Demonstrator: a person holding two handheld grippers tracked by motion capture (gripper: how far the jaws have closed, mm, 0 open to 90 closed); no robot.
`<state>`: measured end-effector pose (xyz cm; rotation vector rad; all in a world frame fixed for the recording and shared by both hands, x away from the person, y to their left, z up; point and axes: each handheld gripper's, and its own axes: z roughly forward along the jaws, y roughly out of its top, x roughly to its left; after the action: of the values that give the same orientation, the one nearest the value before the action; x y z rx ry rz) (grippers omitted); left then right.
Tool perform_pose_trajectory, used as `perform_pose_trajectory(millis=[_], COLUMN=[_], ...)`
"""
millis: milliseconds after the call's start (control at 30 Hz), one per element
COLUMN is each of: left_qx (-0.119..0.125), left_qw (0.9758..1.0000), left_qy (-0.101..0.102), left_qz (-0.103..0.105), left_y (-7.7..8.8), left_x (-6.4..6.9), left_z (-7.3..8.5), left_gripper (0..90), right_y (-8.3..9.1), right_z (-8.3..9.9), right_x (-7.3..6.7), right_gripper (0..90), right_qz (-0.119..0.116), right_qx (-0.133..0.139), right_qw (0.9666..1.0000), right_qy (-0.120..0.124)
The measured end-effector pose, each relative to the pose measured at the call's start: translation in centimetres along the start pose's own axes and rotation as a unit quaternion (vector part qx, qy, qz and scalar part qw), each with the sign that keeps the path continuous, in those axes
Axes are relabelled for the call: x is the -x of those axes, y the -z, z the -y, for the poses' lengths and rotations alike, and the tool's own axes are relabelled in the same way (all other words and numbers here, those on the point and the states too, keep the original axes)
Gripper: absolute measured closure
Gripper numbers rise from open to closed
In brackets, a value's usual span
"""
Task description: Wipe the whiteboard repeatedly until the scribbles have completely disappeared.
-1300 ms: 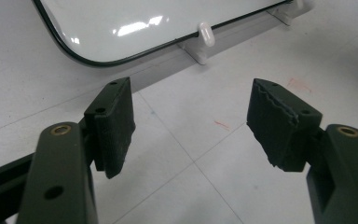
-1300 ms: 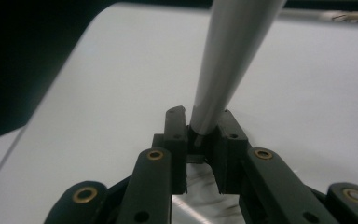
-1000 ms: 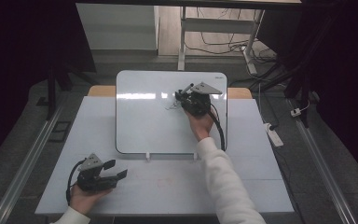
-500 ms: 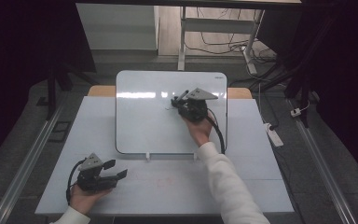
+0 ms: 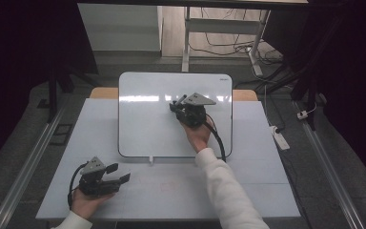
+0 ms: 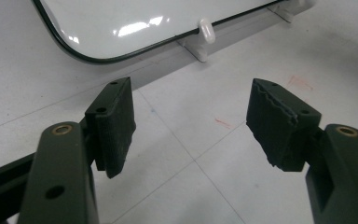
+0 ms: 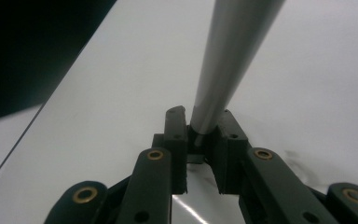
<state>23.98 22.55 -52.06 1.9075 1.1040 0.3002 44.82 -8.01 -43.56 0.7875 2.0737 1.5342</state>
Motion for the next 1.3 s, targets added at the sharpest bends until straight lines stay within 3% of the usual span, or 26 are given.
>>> perform_pose_trajectory(millis=[67, 133, 167, 333, 400, 467, 533, 567, 633, 667, 700, 767, 867, 900, 967, 1067, 1133, 1267, 1300], left_qx=[0.0, -0.001, -0.001, 0.0, -0.002, -0.005, -0.005, -0.003, -0.003, -0.003, -0.003, -0.005, -0.007, -0.006, -0.005, -0.002, -0.003, -0.005, -0.005], left_qw=[1.0, 1.0, 1.0, 1.0, 1.0, 1.0, 1.0, 1.0, 1.0, 1.0, 1.0, 1.0, 1.0, 1.0, 1.0, 1.0, 1.0, 1.0, 1.0], left_qy=[0.0, 0.003, 0.003, -0.001, 0.0, 0.0, -0.001, -0.001, -0.001, -0.001, -0.001, -0.001, -0.002, -0.002, -0.001, 0.0, 0.0, 0.001, 0.001], left_qz=[0.0, 0.0, 0.0, 0.0, -0.001, 0.0, 0.0, 0.0, -0.001, -0.001, 0.0, 0.0, 0.0, 0.0, 0.0, 0.0, -0.001, 0.0, 0.0], left_y=[0.0, -0.1, -0.2, 0.0, -0.2, -0.3, -0.3, -0.2, -0.2, -0.2, -0.2, -0.3, -0.4, -0.4, -0.3, -0.2, -0.2, -0.4, -0.4], left_x=[0.0, -0.1, -0.1, 0.0, 0.0, 0.0, 0.1, 0.1, 0.2, 0.2, 0.1, 0.1, 0.0, 0.0, 0.1, 0.1, 0.0, -0.1, 0.0], left_z=[0.0, 0.0, 0.0, 0.0, -0.1, -0.1, -0.1, 0.0, 0.0, 0.0, 0.0, -0.1, -0.1, -0.1, 0.0, 0.0, 0.0, -0.1, -0.1], left_gripper=[33.0, 33.0, 33.0, 33.0, 33.0, 33.0, 32.9, 33.0, 33.0, 33.0, 33.0, 33.0, 32.9, 32.9, 33.0, 32.9, 33.0, 32.9, 32.9], right_y=[0.0, -0.3, -0.2, 1.0, 1.0, 0.5, 0.6, 0.8, 1.6, 2.0, 2.2, 2.2, 1.4, 1.2, 1.3, 2.0, 2.3, 2.1, 2.3], right_z=[0.3, 0.7, 0.7, 0.6, 0.7, 1.1, 1.1, 1.0, 0.4, 0.2, 0.0, 0.0, 0.9, 1.1, 1.0, 0.2, 0.3, 1.7, 1.8], right_x=[-0.4, -1.5, -1.6, 0.9, 0.1, -1.0, -0.9, -0.3, 1.3, 2.2, 2.7, 2.3, 0.4, 0.1, 0.3, 2.1, 2.4, 0.3, 0.6], right_gripper=[77.7, 77.7, 77.7, 77.7, 77.7, 77.7, 77.7, 77.7, 77.7, 77.7, 77.7, 77.7, 77.7, 77.7, 77.7, 77.7, 77.7, 77.7, 77.7], right_qz=[-0.006, -0.024, -0.022, 0.007, 0.009, -0.016, -0.018, -0.011, 0.03, 0.039, 0.041, 0.043, -0.012, -0.017, -0.015, 0.03, 0.031, -0.003, -0.005], right_qx=[-0.001, -0.018, -0.022, 0.009, 0.005, -0.012, -0.018, -0.012, 0.007, 0.016, 0.021, 0.015, -0.013, -0.016, -0.017, 0.006, 0.012, -0.011, -0.01], right_qw=[1.0, 0.9992, 0.9988, 0.9997, 0.9999, 0.9997, 0.9992, 0.9996, 0.9995, 0.9991, 0.9987, 0.9989, 0.9998, 0.9996, 0.9993, 0.9995, 0.9992, 0.9998, 0.9998], right_qy=[-0.004, 0.026, 0.039, -0.021, -0.008, 0.013, 0.031, 0.022, 0.01, -0.008, -0.021, -0.014, 0.01, 0.017, 0.029, 0.002, -0.022, 0.016, 0.018])
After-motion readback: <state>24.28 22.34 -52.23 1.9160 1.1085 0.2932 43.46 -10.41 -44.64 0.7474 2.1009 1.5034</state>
